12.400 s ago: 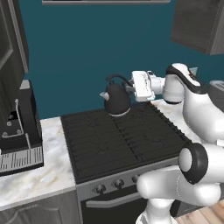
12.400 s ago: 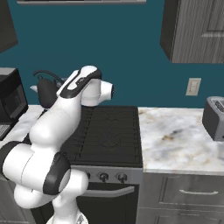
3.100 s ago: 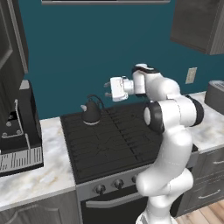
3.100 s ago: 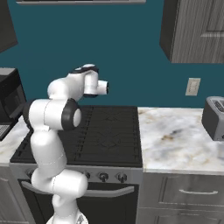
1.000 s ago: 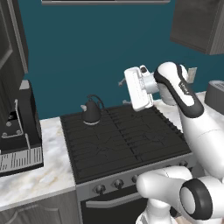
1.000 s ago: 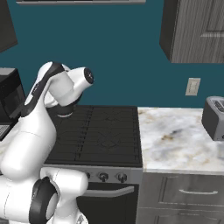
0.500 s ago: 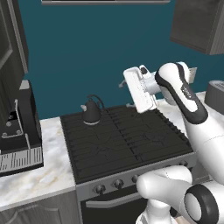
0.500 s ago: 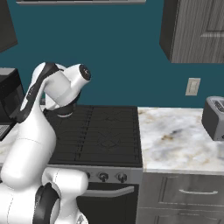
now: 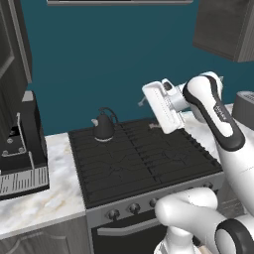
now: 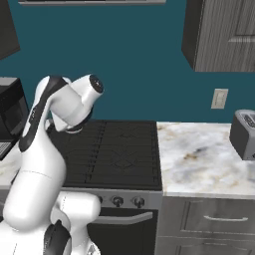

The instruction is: Pick the kettle from the cabinet and place it on a stove burner. Then pick the pot from the counter and place it on another stove burner. Finally, turn both burners on.

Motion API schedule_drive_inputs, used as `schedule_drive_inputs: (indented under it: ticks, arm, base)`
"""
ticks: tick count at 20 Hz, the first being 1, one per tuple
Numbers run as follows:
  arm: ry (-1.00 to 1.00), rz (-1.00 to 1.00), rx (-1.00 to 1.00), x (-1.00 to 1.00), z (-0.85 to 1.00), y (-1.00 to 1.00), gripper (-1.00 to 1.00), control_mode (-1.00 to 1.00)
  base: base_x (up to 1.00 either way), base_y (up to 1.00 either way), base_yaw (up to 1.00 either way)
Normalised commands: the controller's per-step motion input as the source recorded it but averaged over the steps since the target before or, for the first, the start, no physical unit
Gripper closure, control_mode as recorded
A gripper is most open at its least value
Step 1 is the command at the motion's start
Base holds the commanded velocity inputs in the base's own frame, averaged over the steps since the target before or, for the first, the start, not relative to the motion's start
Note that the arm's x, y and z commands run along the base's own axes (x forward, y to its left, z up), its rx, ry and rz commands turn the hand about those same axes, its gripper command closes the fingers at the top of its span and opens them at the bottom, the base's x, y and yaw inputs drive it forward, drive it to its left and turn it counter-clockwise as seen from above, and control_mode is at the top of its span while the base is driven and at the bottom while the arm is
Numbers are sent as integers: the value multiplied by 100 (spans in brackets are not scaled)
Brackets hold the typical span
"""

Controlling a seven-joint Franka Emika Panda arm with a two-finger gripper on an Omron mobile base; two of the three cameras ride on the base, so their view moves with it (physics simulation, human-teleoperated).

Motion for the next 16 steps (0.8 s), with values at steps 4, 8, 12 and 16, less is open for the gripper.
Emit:
schedule_drive_inputs:
  ticks: [4, 8, 12, 16]
  arm:
    - [-22, 15, 0, -19, -9, -3, -100, -100]
    - [-27, 17, 0, -13, -10, -3, -100, -100]
    - [-15, 7, 0, -1, -4, 0, -100, -100]
    - [0, 0, 0, 0, -1, 0, -100, -100]
  base:
    - [0, 0, 0]
    - [0, 0, 0]
    - [0, 0, 0]
    - [0, 0, 0]
